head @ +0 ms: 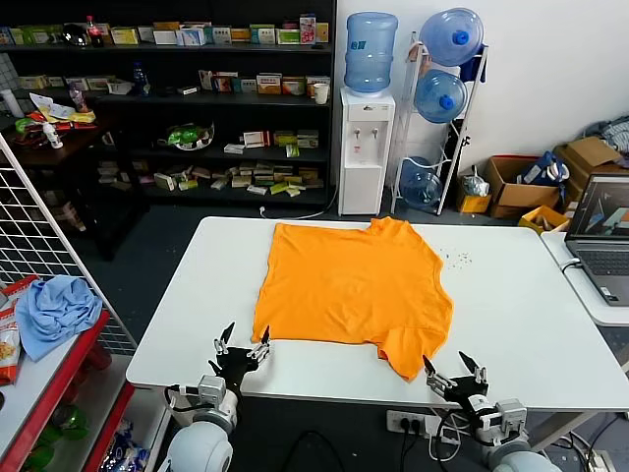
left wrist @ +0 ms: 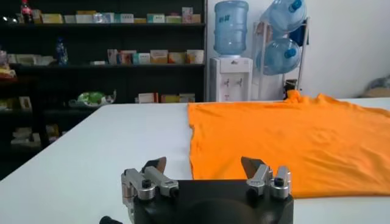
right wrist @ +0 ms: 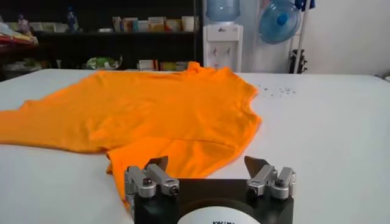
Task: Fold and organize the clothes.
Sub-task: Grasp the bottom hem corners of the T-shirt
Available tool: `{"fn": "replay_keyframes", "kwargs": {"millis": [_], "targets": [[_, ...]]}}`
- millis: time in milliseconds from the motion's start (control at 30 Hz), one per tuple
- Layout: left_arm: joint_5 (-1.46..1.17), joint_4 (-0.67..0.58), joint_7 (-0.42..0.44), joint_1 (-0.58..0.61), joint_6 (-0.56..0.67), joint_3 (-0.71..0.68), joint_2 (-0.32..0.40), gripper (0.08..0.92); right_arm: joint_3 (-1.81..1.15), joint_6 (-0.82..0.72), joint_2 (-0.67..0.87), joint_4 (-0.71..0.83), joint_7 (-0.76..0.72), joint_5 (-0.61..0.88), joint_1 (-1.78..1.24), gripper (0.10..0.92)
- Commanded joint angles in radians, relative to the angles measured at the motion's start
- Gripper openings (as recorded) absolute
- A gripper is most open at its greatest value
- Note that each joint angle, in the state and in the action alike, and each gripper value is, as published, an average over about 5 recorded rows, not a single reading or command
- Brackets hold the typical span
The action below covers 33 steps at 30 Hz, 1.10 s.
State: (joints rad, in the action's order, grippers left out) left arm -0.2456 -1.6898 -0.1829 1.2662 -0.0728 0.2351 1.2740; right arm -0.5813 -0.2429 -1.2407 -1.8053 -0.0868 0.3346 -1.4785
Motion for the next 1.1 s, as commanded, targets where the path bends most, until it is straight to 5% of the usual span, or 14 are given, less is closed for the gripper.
{"fn": "replay_keyframes", "kwargs": {"millis": [33,800,933,1100], "targets": [[0.009,0.003,0.022,-0.024,-0.119,-0.006,-0.006,0.823,0.017,-0.037,-0.001,0.006,0.061,0.008,0.013,0.823],[-0.061,0.06,0.04,-0.097,-0.218,-0.028,-0.018,0.821,0.105,-0.11,-0.037,0.056,0.141,0.051,0.124,0.807],[-0.065,0.084,0.045,-0.111,-0.212,-0.027,-0.015,0.787,0.112,-0.123,-0.045,0.066,0.149,0.05,0.134,0.715],[-0.06,0.092,0.056,-0.11,-0.2,-0.029,-0.013,0.649,0.114,-0.142,-0.051,0.072,0.165,0.052,0.143,0.567]]}}
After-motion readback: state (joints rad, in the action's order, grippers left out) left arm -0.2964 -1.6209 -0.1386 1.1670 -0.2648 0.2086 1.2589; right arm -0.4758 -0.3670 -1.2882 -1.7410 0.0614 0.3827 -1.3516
